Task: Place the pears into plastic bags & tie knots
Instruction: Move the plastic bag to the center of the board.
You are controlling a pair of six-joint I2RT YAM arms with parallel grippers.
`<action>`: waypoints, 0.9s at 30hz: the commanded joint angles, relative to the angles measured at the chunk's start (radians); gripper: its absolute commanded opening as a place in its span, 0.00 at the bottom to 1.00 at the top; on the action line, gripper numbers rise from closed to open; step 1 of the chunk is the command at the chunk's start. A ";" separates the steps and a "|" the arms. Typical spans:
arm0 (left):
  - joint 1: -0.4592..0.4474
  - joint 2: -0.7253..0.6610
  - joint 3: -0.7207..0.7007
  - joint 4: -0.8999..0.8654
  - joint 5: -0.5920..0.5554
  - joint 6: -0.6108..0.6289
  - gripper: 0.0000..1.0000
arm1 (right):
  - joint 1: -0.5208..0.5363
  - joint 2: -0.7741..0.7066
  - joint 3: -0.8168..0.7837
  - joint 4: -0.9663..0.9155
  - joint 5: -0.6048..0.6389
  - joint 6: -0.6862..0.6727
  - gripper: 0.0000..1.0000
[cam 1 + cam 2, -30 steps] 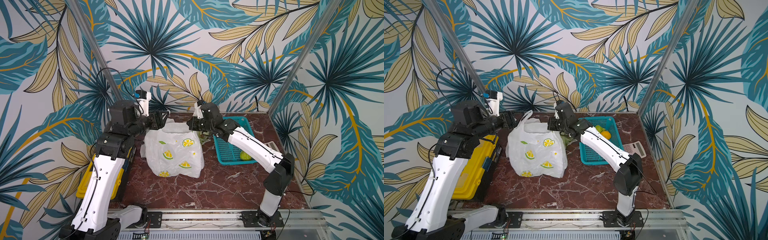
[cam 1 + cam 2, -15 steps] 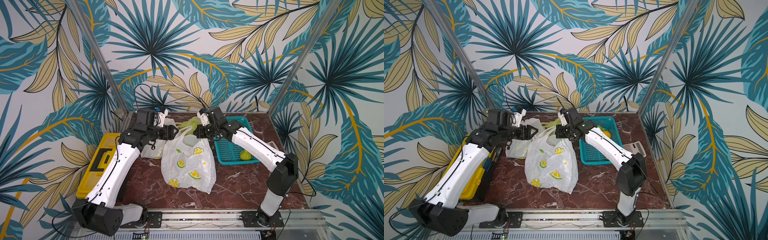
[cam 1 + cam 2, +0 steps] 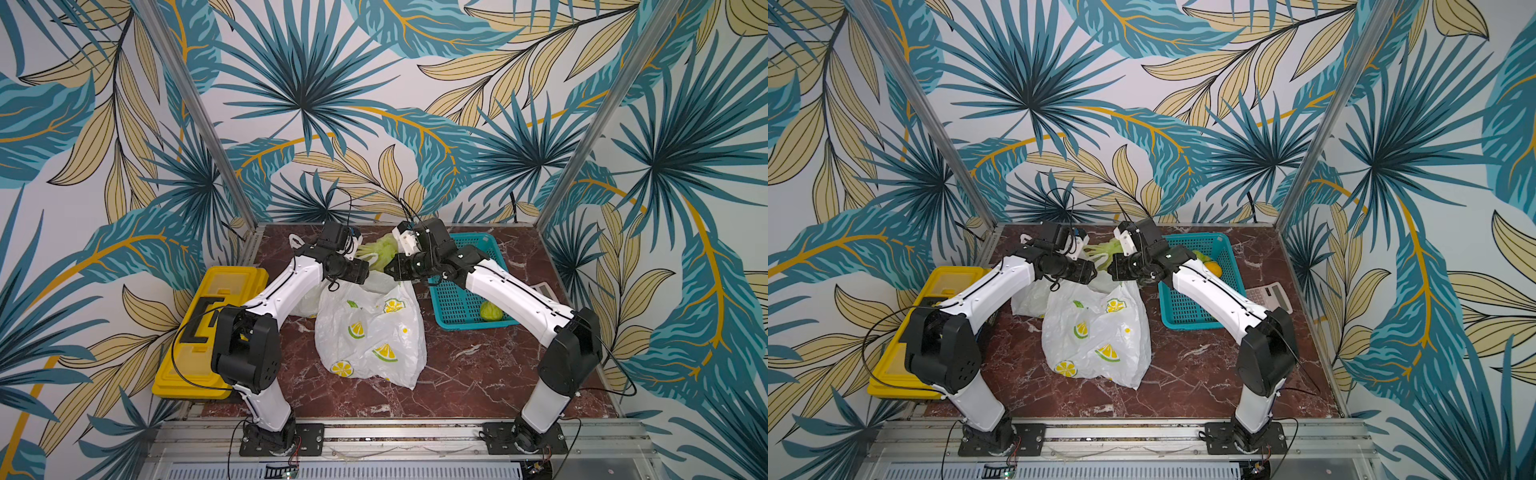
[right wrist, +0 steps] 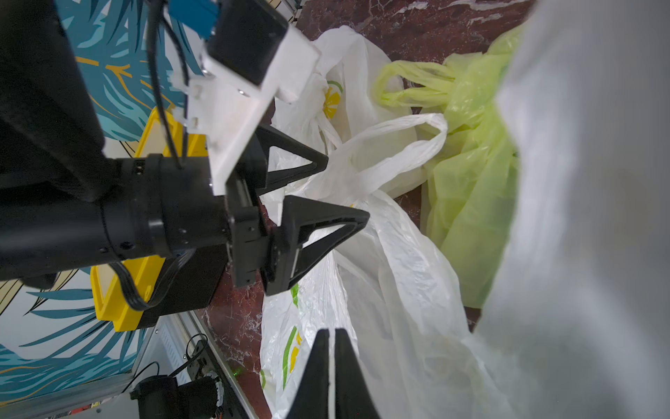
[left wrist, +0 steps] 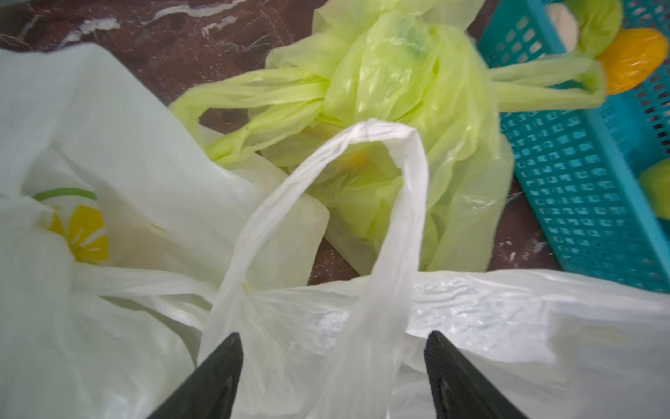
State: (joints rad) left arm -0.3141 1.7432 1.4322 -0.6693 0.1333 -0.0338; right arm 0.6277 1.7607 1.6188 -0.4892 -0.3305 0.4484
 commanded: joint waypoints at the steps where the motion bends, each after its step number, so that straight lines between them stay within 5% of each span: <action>1: -0.018 0.052 0.063 0.025 -0.125 0.036 0.75 | -0.003 -0.012 -0.026 0.037 -0.026 0.005 0.09; 6: -0.029 0.129 0.121 0.025 -0.114 0.011 0.56 | -0.013 -0.039 -0.054 0.042 -0.020 0.028 0.11; 8: -0.025 0.124 0.120 0.022 -0.116 0.015 0.24 | -0.022 -0.069 -0.092 0.058 -0.020 0.041 0.13; 11: -0.006 0.029 0.096 0.017 -0.112 -0.008 0.01 | -0.038 -0.119 -0.155 0.060 -0.016 0.055 0.26; 18: 0.058 -0.206 0.038 0.020 -0.038 -0.071 0.00 | -0.110 -0.294 -0.356 0.038 -0.001 0.089 0.61; 23: 0.075 -0.277 0.037 0.024 -0.030 -0.054 0.00 | -0.252 -0.389 -0.465 -0.007 0.082 0.092 0.69; 27: 0.074 -0.336 0.015 0.062 0.082 -0.032 0.00 | -0.368 -0.329 -0.428 -0.078 0.310 0.028 0.71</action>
State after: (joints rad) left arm -0.2420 1.4433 1.4765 -0.6361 0.1219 -0.0814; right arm 0.3012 1.3857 1.1809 -0.4961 -0.2066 0.5217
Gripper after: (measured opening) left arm 0.045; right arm 0.703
